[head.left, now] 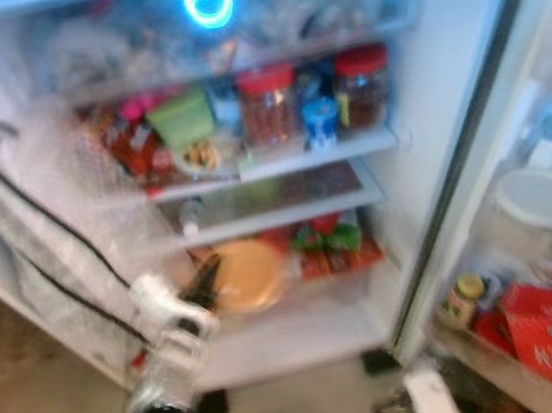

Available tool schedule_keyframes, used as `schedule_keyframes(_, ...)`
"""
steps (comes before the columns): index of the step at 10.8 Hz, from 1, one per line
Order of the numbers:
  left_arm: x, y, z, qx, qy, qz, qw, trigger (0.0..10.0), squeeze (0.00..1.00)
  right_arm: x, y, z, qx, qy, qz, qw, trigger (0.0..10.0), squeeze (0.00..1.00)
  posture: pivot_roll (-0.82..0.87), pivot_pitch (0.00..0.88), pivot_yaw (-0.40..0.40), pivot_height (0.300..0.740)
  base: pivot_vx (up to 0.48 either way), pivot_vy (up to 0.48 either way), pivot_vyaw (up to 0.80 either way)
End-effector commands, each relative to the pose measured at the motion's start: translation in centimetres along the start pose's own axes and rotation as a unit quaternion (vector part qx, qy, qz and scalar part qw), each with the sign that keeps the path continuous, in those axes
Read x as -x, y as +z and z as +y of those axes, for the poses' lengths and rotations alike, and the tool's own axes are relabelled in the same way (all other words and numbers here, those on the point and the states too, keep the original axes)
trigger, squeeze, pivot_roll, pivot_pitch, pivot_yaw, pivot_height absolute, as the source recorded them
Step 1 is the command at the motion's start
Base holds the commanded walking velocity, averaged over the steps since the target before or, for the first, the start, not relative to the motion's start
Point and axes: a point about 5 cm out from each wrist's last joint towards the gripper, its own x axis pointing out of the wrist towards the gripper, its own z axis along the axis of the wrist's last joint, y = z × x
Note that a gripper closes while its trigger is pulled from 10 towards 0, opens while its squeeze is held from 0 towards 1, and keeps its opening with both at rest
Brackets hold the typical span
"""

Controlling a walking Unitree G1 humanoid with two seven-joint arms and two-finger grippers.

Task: Restocking fridge

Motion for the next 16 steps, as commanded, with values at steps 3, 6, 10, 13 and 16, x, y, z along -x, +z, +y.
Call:
schedule_keyframes(3, 0.3, 1.3, 0.7, -0.013, 0.008, -0.011, 1.0, 10.0, 0.0, 0.1, -1.1, 0.9, -0.006, 0.01, 0.023, 1.0, 10.0, 0.0, -0.1, 0.046, 0.047, 0.647, 0.316, 0.0, 0.0)
schedule_keyframes(6, 0.3, 1.2, 0.7, -0.013, 0.008, -0.01, 1.0, 10.0, 0.0, 0.2, -1.2, 0.7, -0.005, 0.01, 0.025, 1.0, 10.0, 0.0, -0.1, 0.05, 0.046, 0.647, 0.315, 0.0, 0.0)
schedule_keyframes(10, 0.3, 1.0, 0.6, -0.012, 0.006, -0.009, 1.0, 10.0, 0.0, 0.2, -1.3, 0.7, -0.004, 0.01, 0.029, 1.0, 10.0, 0.0, -0.1, 0.049, 0.048, 0.647, 0.317, 0.0, 0.0)
schedule_keyframes(13, 0.3, 1.2, 0.6, -0.008, 0.005, -0.017, 1.0, 10.0, 0.0, 0.2, -1.4, 0.8, -0.005, 0.012, 0.031, 0.999, 10.0, 0.0, -0.1, 0.049, 0.048, 0.647, 0.304, 0.0, 0.0)
schedule_keyframes(16, -0.1, 1.9, 0.5, -0.008, 0.016, -0.046, 0.999, 10.0, 0.0, 0.3, -1.7, 0.8, -0.004, 0.013, 0.034, 0.999, 10.0, 0.0, -0.1, 0.048, 0.046, 0.647, 0.0, 0.0, 0.0)
